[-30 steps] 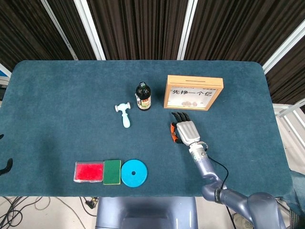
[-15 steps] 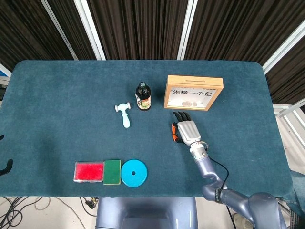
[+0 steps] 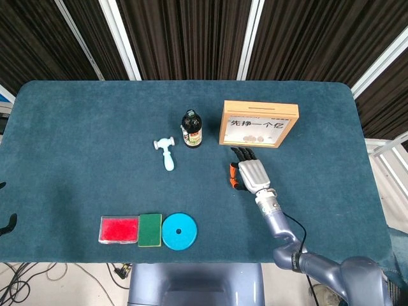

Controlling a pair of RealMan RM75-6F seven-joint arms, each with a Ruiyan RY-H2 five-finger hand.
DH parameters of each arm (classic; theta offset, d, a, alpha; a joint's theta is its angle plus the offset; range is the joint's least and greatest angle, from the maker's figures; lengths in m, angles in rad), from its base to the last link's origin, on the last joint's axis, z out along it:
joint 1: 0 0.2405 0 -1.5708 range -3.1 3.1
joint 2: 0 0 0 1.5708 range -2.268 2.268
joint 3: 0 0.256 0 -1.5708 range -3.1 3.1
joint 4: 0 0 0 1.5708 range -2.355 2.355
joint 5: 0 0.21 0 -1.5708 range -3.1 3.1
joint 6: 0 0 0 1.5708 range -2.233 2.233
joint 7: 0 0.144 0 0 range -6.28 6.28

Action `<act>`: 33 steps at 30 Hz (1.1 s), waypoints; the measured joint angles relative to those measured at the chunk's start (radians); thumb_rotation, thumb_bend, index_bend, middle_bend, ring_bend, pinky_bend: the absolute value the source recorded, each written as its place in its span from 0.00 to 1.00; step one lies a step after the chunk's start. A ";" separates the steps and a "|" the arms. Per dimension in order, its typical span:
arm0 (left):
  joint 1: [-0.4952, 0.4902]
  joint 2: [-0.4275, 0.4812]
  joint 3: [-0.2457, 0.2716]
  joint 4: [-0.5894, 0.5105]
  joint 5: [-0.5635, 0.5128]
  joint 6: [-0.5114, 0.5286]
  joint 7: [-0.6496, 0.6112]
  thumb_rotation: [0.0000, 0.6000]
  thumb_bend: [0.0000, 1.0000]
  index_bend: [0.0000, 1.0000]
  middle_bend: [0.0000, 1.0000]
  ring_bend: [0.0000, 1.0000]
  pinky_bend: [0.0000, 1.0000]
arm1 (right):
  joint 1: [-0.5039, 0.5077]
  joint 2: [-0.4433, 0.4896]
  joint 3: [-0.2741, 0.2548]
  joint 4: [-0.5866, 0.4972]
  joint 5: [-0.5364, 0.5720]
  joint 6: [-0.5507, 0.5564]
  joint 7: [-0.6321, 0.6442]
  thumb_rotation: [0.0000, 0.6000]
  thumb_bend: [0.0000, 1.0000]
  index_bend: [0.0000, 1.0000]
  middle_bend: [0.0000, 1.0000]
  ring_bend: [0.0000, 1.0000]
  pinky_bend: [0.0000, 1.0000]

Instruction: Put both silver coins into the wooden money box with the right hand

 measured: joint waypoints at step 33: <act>0.000 -0.002 -0.006 -0.009 -0.049 -0.004 0.011 1.00 0.40 0.13 0.00 0.00 0.00 | 0.122 0.618 0.283 -0.647 0.461 -0.132 -0.350 1.00 0.64 0.69 0.11 0.00 0.00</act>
